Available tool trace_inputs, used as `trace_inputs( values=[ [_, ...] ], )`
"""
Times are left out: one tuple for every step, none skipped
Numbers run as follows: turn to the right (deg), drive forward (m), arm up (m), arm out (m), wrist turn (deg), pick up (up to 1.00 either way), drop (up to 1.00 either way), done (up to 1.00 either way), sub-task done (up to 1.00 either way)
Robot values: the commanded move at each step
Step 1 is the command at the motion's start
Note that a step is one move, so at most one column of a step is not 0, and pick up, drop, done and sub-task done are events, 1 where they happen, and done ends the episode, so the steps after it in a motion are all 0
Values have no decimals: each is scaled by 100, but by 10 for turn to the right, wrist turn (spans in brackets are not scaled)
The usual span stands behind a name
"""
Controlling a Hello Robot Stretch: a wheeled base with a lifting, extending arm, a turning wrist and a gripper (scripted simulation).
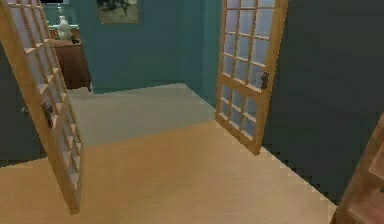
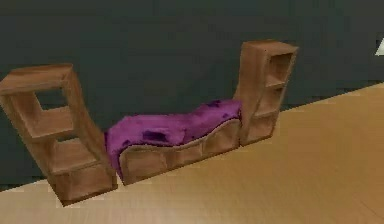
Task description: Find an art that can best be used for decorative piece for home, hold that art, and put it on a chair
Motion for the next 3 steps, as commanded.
trace_inputs(
  values=[
    [0,30,0,0,0,0,0,0,0],
    [-450,0,0,0,0,0,0,0,0],
    [-180,0,0,0,0,0,0,0,0]
  ],
)
